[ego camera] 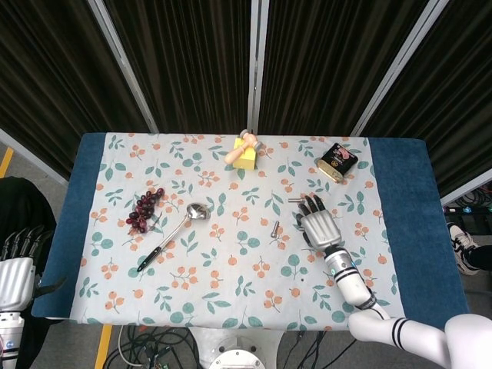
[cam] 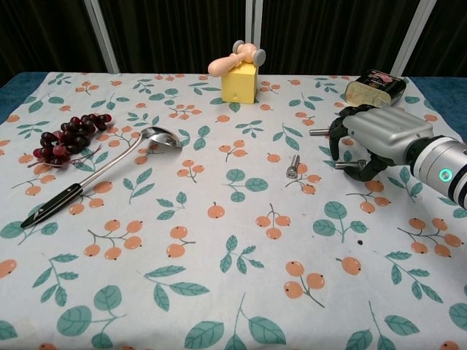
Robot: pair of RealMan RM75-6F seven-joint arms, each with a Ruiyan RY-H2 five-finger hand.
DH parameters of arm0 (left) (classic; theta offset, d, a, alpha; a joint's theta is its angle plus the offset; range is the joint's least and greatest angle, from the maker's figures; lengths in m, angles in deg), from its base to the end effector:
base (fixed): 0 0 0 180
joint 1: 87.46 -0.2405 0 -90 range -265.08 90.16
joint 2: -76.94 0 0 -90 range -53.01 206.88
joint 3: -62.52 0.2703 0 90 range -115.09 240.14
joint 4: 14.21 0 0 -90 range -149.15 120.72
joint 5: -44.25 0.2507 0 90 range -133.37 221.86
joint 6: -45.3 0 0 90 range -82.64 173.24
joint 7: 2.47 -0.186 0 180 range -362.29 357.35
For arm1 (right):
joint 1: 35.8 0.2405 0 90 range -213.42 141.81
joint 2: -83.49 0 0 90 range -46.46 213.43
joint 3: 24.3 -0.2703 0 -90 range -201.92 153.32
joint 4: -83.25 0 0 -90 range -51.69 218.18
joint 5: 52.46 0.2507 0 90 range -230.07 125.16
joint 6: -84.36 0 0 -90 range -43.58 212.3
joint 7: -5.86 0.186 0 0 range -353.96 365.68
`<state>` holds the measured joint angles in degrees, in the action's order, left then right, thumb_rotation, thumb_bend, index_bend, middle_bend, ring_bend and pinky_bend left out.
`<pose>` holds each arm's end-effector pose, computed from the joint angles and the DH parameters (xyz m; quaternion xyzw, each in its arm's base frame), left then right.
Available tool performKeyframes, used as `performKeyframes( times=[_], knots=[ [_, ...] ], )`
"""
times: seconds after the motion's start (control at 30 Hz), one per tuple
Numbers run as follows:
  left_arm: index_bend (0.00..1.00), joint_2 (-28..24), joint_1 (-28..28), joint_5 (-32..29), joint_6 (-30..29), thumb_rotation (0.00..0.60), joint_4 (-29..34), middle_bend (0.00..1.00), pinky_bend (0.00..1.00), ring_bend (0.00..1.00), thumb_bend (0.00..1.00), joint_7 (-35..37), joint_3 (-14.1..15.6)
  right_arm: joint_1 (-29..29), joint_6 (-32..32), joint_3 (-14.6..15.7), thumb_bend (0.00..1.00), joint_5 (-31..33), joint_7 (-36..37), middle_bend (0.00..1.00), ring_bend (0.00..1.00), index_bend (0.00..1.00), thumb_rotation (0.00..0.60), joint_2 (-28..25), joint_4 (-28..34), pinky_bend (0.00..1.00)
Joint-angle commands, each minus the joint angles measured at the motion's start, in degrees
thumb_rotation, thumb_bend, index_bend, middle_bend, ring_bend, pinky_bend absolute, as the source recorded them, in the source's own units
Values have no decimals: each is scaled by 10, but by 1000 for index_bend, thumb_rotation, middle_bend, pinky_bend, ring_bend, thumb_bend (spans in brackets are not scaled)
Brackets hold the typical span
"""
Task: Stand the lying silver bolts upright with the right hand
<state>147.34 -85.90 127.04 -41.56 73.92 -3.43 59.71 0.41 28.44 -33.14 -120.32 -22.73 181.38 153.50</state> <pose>-0.3632 0.2067 0.1057 -0.5551 -0.4141 -0.3755 0.6159 -0.2117 -0.3897 -0.1066 0.7619 -0.3173 0.2893 0.4848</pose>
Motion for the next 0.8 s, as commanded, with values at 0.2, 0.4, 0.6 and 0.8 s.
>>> performKeyframes(
  times=[0.2,0.4,0.6,0.8],
  knots=[
    [155,3,-2,0,-1,600,-6,67,0,0,0,6,1,3,-1,0,312,2,7,200,0,469,600,12,-17,0],
    [155,4,-3,-2,-1,600,-10,67,0,0,0,10,0,7,4,-1,331,4,14,212,0,497,600,21,-30,0],
    [155,5,-5,-2,-3,600,-14,67,0,0,0,14,0,-1,-7,-2,360,3,31,238,0,546,600,15,-18,0],
    [155,6,-4,0,-2,600,-16,67,0,0,0,14,0,-26,-17,-10,374,19,82,249,0,568,600,-27,46,0]
  ],
)
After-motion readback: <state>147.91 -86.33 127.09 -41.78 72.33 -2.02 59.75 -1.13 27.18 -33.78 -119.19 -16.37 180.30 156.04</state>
